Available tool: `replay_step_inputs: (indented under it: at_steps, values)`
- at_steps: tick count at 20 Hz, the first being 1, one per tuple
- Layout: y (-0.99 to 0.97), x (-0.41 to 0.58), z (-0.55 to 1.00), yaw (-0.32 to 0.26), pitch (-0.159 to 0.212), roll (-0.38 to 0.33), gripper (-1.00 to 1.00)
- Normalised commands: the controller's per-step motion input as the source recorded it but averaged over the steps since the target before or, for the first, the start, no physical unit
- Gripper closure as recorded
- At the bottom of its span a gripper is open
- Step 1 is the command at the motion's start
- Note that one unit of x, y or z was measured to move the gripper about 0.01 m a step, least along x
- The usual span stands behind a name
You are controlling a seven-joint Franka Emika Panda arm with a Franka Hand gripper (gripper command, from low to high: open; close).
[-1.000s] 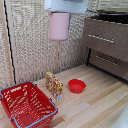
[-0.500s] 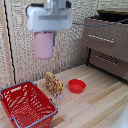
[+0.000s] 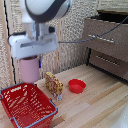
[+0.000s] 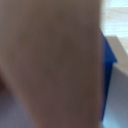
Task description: Move your gripper towards the pink mug and hold it gently. Lift the pink mug from the surface. Position it above the basket, lowering it gently until it is placed inside. Release the grip on the pink mug, completing the task.
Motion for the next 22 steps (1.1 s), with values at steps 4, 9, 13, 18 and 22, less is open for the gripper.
replay_step_inputs:
  at_steps: [4, 9, 13, 18, 22]
  values:
    - [0.23, 0.011, -0.59, 0.046, -0.041, -0.032, 1.0]
    - [0.13, 0.038, -0.55, 0.067, -0.057, -0.003, 1.0]
    - [0.13, 0.021, -0.5, 0.07, -0.074, -0.035, 1.0]
    - [0.11, 0.043, -0.46, 0.107, -0.114, -0.089, 1.0]
    - [0.12, 0.0, -0.21, 0.082, -0.158, -0.172, -1.0]
